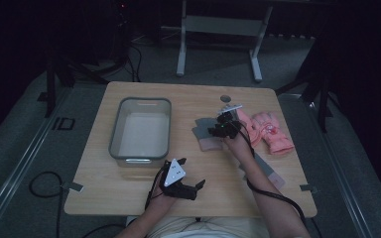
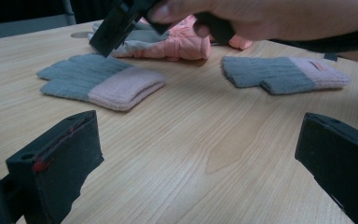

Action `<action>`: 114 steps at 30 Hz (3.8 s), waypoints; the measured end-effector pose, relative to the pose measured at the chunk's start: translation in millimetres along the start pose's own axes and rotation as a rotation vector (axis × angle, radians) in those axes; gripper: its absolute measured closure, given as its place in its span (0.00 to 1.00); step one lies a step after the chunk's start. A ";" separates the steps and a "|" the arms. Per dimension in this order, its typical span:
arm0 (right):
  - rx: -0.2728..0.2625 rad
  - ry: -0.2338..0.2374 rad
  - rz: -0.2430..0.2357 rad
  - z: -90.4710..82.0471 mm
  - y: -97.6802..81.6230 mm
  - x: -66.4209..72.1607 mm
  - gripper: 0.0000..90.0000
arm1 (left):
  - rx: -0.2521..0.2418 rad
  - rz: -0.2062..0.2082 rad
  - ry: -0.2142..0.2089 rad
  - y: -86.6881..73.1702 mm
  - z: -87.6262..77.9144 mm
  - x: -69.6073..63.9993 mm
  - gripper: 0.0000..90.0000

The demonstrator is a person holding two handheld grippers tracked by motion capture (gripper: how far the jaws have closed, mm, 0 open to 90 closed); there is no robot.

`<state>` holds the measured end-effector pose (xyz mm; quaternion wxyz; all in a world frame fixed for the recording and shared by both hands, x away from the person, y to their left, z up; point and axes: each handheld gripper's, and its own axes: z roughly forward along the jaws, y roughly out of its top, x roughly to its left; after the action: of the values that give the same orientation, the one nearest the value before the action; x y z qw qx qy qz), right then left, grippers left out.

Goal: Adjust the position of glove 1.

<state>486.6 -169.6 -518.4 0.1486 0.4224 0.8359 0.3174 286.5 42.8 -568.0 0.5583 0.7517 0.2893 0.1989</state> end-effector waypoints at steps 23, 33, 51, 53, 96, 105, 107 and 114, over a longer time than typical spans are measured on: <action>0.081 -0.005 0.030 23.1 2.8 7.0 0.94 | -0.004 -0.007 0.005 -0.1 -0.3 1.6 0.00; -0.018 -0.003 0.097 -42.5 -13.0 38.1 0.94 | 0.000 -0.002 0.014 0.1 -0.3 1.2 0.00; -0.073 0.024 0.210 -94.6 -94.6 71.3 0.95 | 0.002 0.002 0.014 0.0 -0.2 0.2 0.00; -0.067 0.031 0.222 -92.4 -97.3 70.4 0.95 | 0.004 0.002 0.016 0.1 -0.2 0.2 0.00; -0.034 -0.020 -0.049 -138.8 -146.6 -32.6 0.75 | 0.002 -0.003 0.017 0.2 0.3 0.6 0.00; 0.048 -0.022 -0.074 -139.0 -170.6 -49.7 0.76 | 0.002 -0.003 0.018 0.2 0.4 0.4 0.00; 0.076 -0.013 -0.077 -133.8 -175.0 -50.8 0.76 | 0.003 -0.003 0.018 0.2 0.5 0.3 0.00; 0.068 0.002 -0.071 -129.4 -179.9 -51.9 0.82 | 0.003 -0.001 0.018 0.2 0.5 0.1 0.00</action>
<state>340.8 -343.1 -539.8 0.1442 0.3970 0.8609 0.2837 287.0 42.4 -568.0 0.5547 0.7505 0.2949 0.2050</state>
